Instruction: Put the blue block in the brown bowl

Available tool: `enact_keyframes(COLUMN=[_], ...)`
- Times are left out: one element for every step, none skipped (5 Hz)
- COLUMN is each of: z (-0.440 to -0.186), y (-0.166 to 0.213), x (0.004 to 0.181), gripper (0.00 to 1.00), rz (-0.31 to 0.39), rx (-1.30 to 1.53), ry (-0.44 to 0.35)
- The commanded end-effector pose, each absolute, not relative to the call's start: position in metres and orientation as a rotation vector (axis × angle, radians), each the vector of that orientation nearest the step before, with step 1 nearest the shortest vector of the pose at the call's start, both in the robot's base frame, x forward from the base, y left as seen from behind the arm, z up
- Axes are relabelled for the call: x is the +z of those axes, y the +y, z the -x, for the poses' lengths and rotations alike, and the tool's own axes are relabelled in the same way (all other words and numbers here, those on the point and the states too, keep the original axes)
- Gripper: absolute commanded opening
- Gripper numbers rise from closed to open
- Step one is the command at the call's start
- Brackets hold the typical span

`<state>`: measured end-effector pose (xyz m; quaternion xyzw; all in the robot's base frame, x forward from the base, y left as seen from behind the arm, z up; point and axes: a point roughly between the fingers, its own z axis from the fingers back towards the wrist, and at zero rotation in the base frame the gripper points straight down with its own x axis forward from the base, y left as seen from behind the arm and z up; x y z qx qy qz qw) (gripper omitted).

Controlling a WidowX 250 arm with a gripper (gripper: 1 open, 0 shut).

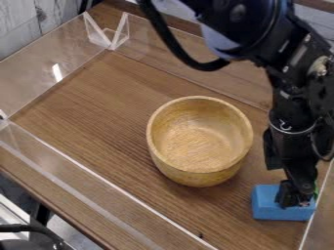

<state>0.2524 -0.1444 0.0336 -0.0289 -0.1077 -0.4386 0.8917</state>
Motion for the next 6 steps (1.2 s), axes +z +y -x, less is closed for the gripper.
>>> enact_keyframes(z=[-0.235,-0.234,-0.234,-0.234,-0.234,-0.235], y=[-0.135,-0.137,-0.135,-0.133,-0.130,-0.128], x=[-0.018,-0.026,-0.031,-0.029,-0.026,-0.009], gripper=[1.00,1.00,0.00,0.00,0.00,0.00], rz=[0.050,0.053,0.051,0.045,0.039,0.039], rx=[-0.911,-0.907,-0.905,-0.911,-0.914,-0.911], ry=[-0.099,-0.095,-0.089,-0.081,-0.071,-0.068])
